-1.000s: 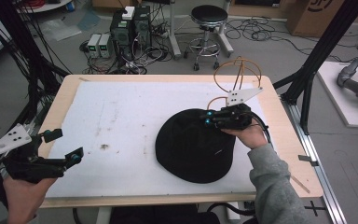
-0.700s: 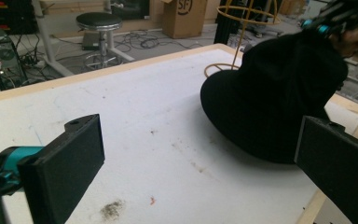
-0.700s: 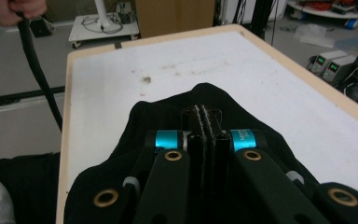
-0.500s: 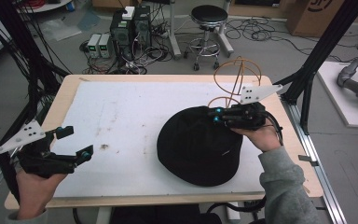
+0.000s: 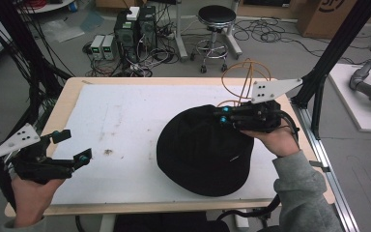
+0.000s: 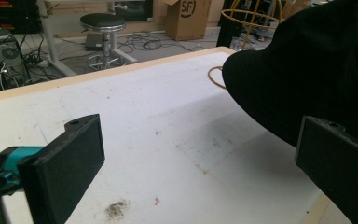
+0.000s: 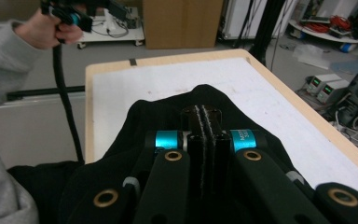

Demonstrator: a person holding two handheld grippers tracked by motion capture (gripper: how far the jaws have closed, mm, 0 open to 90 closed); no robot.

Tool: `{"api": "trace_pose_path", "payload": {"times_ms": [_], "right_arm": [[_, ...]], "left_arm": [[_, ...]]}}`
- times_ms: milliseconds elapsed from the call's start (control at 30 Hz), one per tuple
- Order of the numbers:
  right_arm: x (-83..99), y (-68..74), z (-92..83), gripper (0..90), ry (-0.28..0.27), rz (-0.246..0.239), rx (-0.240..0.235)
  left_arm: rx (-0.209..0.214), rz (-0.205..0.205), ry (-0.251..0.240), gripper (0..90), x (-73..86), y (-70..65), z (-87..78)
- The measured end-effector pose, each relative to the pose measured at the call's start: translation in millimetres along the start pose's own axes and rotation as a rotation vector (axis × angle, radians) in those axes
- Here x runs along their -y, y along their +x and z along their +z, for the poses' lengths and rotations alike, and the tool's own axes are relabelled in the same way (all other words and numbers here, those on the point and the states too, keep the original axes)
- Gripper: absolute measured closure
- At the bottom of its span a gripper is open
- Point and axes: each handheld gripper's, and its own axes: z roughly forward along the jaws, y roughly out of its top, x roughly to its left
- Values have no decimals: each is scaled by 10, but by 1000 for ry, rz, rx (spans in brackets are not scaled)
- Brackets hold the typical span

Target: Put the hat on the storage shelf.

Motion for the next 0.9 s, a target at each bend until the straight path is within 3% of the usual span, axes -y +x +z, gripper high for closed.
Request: {"api": "trace_pose_path", "payload": {"times_ms": [433, 667, 833, 900], "right_arm": [[-663, 139, -56, 899, -7, -72, -41], [-894, 42, -109, 899, -1, -89, 8], [-985, -45, -198, 899, -18, -65, 42], [-1064, -102, -279, 899, -28, -56, 81]], "left_arm": [[-37, -23, -13, 18, 7, 29, -108], [-34, -30, -2, 18, 2, 21, -80], [-24, -29, 5, 18, 0, 19, -36], [-23, -30, 4, 18, 0, 29, -32]]}}
